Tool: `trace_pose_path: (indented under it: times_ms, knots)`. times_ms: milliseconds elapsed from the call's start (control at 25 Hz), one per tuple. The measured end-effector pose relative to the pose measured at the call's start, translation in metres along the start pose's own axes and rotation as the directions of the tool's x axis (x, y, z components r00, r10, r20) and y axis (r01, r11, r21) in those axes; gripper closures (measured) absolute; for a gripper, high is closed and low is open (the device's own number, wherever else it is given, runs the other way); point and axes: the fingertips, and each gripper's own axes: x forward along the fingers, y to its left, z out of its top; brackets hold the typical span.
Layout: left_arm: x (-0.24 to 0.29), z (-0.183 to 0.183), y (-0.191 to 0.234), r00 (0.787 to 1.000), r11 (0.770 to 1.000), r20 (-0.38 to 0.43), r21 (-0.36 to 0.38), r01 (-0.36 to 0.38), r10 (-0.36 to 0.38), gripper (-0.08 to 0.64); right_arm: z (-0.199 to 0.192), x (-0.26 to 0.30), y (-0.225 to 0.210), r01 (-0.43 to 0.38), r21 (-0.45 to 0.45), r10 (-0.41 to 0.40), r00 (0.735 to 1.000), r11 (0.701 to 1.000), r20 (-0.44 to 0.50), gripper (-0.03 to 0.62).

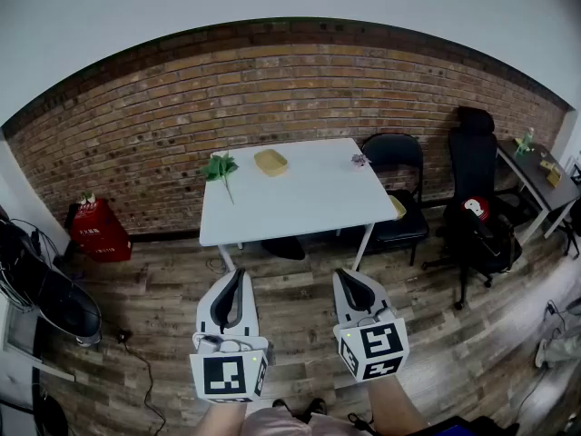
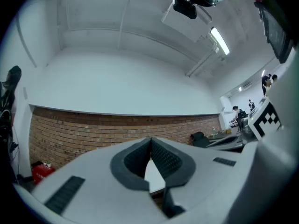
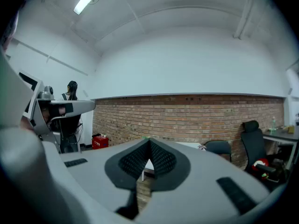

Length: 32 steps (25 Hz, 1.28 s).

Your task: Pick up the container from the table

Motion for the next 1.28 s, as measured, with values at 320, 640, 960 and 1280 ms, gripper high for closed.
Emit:
trace_pose_path:
  times_ms: [320, 640, 960, 1280]
  knots:
    - [-0.004, -0.004, 0.011, 1.000, 1.000, -0.013, -0.008, 0.003, -0.003, 0.551, 0.005, 0.003, 0.010, -0.027, 0.021, 0.027, 1.000, 0.999, 0.005, 0.387]
    - [-0.005, -0.014, 0.032, 0.999, 1.000, -0.024, -0.016, 0.027, -0.027, 0.551, 0.004, 0.010, 0.020, 0.031, 0.004, -0.031, 0.999, 1.000, 0.009, 0.391]
    - [-0.001, -0.034, 0.047, 0.997, 0.998, -0.053, -0.027, 0.057, -0.059, 0.551, 0.008, 0.020, 0.027, 0.067, -0.012, -0.067, 0.998, 0.998, 0.015, 0.397]
    - [0.035, -0.060, 0.061, 0.995, 0.999, -0.087, -0.022, 0.048, -0.050, 0.551, -0.004, 0.062, 0.012, 0.063, -0.004, -0.063, 0.998, 0.998, 0.005, 0.402]
